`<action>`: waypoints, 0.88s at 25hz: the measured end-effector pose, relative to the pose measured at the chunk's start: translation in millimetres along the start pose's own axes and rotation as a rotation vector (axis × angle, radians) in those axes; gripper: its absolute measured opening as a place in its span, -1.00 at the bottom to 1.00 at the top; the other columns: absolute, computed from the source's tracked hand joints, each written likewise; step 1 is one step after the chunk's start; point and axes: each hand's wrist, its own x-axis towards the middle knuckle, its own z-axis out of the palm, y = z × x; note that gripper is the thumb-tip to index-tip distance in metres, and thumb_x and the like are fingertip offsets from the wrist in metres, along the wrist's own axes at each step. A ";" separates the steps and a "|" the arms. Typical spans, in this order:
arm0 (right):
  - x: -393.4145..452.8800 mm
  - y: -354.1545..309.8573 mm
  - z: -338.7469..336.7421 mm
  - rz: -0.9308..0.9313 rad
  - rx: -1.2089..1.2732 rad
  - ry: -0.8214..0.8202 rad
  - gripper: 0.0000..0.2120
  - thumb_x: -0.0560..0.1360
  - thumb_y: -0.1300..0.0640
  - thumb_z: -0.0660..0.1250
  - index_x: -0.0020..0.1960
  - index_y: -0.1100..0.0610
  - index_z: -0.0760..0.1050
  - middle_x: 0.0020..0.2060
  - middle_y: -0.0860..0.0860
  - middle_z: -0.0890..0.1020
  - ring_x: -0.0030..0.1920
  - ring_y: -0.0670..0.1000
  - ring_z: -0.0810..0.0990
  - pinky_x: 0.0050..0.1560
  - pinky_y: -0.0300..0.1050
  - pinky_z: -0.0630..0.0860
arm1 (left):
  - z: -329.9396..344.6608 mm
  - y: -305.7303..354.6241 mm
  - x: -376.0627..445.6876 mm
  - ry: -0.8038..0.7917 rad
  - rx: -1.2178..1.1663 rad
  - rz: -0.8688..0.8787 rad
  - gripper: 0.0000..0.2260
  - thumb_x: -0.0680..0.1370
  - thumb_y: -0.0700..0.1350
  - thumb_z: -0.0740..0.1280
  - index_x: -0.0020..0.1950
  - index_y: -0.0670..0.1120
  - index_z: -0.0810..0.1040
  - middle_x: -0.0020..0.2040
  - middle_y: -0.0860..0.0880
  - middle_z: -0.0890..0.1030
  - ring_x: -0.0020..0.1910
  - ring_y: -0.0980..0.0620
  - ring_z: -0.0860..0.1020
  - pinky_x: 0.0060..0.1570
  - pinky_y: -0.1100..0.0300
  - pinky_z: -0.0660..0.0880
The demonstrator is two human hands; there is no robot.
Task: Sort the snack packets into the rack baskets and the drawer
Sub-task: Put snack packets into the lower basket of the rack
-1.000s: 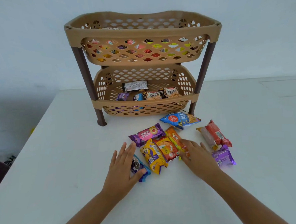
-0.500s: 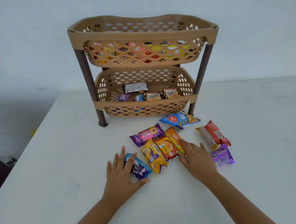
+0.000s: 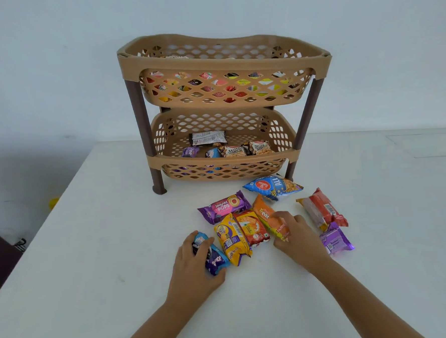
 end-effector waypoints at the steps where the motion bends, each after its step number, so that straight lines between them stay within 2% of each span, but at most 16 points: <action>1: 1.8 0.2 -1.7 0.020 0.063 0.019 -0.49 0.44 0.00 0.32 0.34 -0.11 0.23 0.12 0.06 0.41 -0.10 -0.04 0.44 -0.35 -0.33 0.30 | -2.4 -2.4 0.9 0.000 -0.044 0.017 -0.39 0.35 0.08 0.45 0.35 0.03 0.35 0.41 -0.06 0.21 0.30 0.01 0.32 0.22 0.17 0.42; 3: 5.8 0.9 -5.2 0.061 0.212 0.083 -0.56 0.44 0.07 0.34 0.28 -0.05 0.33 0.04 0.06 0.46 -0.20 -0.05 0.46 -0.38 -0.32 0.31 | -8.8 -9.6 3.9 0.006 -0.065 0.042 -0.43 0.35 0.03 0.47 0.31 0.01 0.39 0.37 -0.05 0.24 0.26 0.03 0.33 0.15 0.25 0.45; 6: 9.5 1.6 -10.8 0.116 0.445 0.170 -0.64 0.42 0.16 0.37 0.20 0.05 0.43 -0.04 0.04 0.53 -0.31 -0.06 0.52 -0.40 -0.28 0.39 | -21.9 -17.2 12.3 0.099 -0.099 0.056 -0.54 0.34 -0.06 0.48 0.21 -0.03 0.47 0.30 -0.04 0.30 0.22 -0.01 0.37 0.06 0.28 0.43; 8: 10.1 -0.8 -15.6 0.122 0.542 0.218 -0.65 0.42 0.19 0.38 0.18 0.09 0.45 -0.01 0.04 0.53 -0.19 -0.01 0.57 -0.33 -0.22 0.47 | -33.4 -14.4 21.2 0.149 -0.108 0.089 -0.59 0.35 -0.10 0.48 0.17 -0.04 0.49 0.30 -0.05 0.30 0.21 -0.02 0.36 0.06 0.30 0.39; 11: 9.6 -11.0 -25.0 0.124 0.609 0.277 -0.69 0.42 0.16 0.38 0.14 0.01 0.42 0.09 0.06 0.54 0.02 0.08 0.60 -0.07 -0.04 0.58 | -51.3 -2.4 39.1 0.217 -0.125 0.131 -0.59 0.35 -0.12 0.48 0.16 -0.04 0.49 0.31 -0.06 0.29 0.22 0.01 0.35 0.09 0.28 0.39; 15: 11.0 -29.9 -43.7 0.070 0.733 0.330 -0.71 0.44 0.13 0.37 0.11 -0.06 0.40 0.07 0.00 0.51 -0.02 0.05 0.61 -0.18 -0.14 0.57 | -76.3 16.2 70.7 0.298 -0.170 0.214 -0.58 0.36 -0.13 0.48 0.17 -0.05 0.47 0.32 -0.11 0.28 0.30 0.03 0.30 0.14 0.19 0.44; 18: 21.4 -41.8 -59.5 0.002 0.813 0.405 -0.72 0.45 0.14 0.36 0.12 -0.05 0.43 0.03 -0.02 0.51 0.00 0.01 0.58 -0.27 -0.28 0.50 | -92.6 26.0 105.3 0.360 -0.177 0.211 -0.58 0.37 -0.13 0.47 0.19 -0.05 0.46 0.32 -0.12 0.27 0.29 0.07 0.28 0.13 0.24 0.42; 20: 36.9 -48.5 -69.8 -0.023 0.850 0.438 -0.70 0.46 0.15 0.35 0.17 -0.01 0.43 0.09 -0.01 0.50 0.06 0.00 0.55 -0.22 -0.29 0.51 | -100.7 31.2 131.3 0.397 -0.248 0.182 -0.58 0.37 -0.17 0.48 0.18 -0.08 0.46 0.29 -0.13 0.28 0.23 0.10 0.29 0.07 0.31 0.46; 22: 59.1 -55.2 -78.3 -0.014 0.845 0.463 -0.66 0.47 0.13 0.34 0.22 0.02 0.40 0.19 0.01 0.47 0.12 -0.01 0.50 -0.10 -0.21 0.54 | -109.2 32.5 162.6 0.428 -0.349 0.097 -0.60 0.38 -0.19 0.47 0.18 -0.11 0.46 0.26 -0.16 0.30 0.15 0.12 0.32 0.01 0.37 0.49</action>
